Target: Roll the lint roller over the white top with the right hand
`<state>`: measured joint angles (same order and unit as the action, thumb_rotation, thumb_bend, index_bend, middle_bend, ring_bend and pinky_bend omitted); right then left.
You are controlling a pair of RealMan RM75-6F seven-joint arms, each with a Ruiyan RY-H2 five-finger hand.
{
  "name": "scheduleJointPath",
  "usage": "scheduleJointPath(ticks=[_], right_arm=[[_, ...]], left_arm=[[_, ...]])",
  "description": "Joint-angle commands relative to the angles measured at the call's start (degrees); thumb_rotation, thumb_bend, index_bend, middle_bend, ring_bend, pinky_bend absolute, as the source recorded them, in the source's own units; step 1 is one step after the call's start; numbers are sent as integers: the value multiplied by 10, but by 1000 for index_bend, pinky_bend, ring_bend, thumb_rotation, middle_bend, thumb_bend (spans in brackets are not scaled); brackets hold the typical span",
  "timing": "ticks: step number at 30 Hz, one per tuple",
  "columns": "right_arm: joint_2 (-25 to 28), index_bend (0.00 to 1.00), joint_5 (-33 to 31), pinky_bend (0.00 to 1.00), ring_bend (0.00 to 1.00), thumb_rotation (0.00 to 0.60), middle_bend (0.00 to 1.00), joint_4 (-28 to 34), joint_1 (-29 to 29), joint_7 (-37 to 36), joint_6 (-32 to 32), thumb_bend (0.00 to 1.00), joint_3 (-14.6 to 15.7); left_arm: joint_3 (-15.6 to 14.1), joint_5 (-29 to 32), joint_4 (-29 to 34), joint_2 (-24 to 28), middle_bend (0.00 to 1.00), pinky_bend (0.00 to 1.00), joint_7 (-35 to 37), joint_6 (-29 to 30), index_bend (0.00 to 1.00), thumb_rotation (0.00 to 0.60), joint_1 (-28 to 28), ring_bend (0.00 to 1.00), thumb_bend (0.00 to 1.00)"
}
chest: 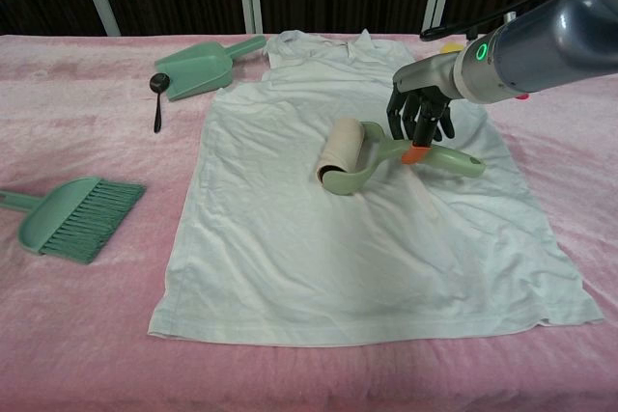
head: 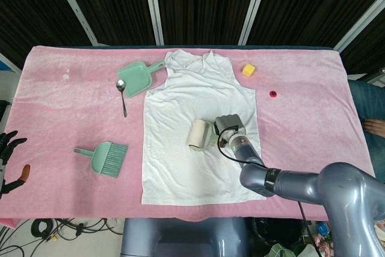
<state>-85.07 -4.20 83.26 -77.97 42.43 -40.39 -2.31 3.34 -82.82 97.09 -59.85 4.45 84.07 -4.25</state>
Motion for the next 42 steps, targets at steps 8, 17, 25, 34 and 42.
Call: scheduleJointPath(ticks=[8, 17, 25, 34, 42], right_arm=[[-30, 701, -39, 541, 613, 600, 626, -24, -36, 28, -11, 715, 0], [-35, 701, -47, 541, 613, 600, 626, -17, -45, 35, -26, 715, -8], [8, 701, -40, 541, 613, 600, 626, 31, -27, 36, -47, 716, 8], [74, 701, -20, 541, 613, 600, 626, 100, 9, 28, -61, 716, 41], [123, 701, -27, 541, 614, 600, 627, 141, 22, 36, -60, 720, 74]], left_arm=[[0, 0, 1, 1, 78, 10, 2, -2, 188, 600, -1, 0, 427], [0, -1, -1, 3, 78, 10, 8, -2, 188, 600, -2, 0, 427], [0, -1, -1, 2, 78, 10, 5, -1, 188, 600, -1, 0, 427], [0, 0, -1, 3, 78, 10, 4, 2, 188, 600, 0, 0, 427], [-1, -3, 0, 3, 78, 10, 3, 4, 189, 600, 1, 0, 428]])
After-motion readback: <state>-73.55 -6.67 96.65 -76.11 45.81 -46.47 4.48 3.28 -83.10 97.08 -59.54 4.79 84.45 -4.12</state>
